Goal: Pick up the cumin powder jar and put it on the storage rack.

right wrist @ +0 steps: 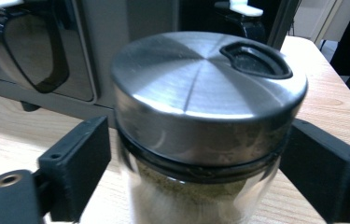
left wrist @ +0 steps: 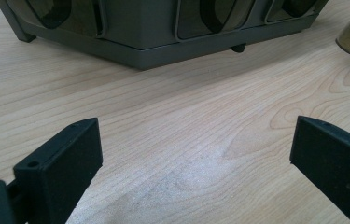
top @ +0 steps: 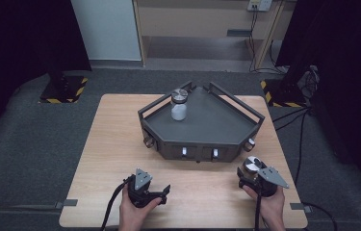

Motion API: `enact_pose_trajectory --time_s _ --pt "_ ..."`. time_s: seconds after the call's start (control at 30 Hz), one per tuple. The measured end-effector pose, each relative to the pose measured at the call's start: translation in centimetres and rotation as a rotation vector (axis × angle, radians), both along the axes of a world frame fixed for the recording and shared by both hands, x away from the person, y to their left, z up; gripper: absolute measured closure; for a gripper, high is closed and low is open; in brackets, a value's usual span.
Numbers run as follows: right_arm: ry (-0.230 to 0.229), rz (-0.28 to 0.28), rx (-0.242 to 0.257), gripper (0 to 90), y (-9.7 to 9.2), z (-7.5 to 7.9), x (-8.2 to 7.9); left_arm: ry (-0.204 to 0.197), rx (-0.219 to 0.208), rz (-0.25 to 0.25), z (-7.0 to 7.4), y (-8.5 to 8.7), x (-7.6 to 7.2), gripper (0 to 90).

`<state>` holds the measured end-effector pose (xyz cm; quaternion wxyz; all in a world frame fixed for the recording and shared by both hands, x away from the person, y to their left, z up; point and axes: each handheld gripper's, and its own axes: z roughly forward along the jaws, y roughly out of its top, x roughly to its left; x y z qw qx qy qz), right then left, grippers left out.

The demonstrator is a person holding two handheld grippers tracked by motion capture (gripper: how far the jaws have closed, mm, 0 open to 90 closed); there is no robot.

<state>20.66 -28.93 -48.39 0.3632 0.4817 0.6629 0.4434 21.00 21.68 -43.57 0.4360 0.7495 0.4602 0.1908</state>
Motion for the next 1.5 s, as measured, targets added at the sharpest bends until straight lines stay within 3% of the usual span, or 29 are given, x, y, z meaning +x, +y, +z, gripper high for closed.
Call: enact_pose_trajectory --time_s 0.2,0.63,1.03,1.2,1.5 --pt "-0.011 0.009 -0.013 28.6 0.0 -0.6 0.1 0.000 -0.001 0.005 0.0 0.1 0.1 1.4" --pt "-0.006 0.027 -0.009 30.5 0.2 0.2 -0.2 -0.002 0.002 0.011 0.0 0.3 0.0 1.4" --pt "-0.152 0.078 0.019 30.5 0.8 4.6 -2.2 -0.001 -0.003 0.015 0.1 0.5 0.1 1.4" --pt "-0.231 0.107 0.031 30.5 1.7 7.5 -3.3 -0.001 -0.011 0.015 0.1 0.5 0.0 1.4" --pt "-0.275 0.139 0.026 30.5 2.9 9.9 -3.8 -0.004 -0.019 0.020 0.2 0.7 -0.1 1.4"
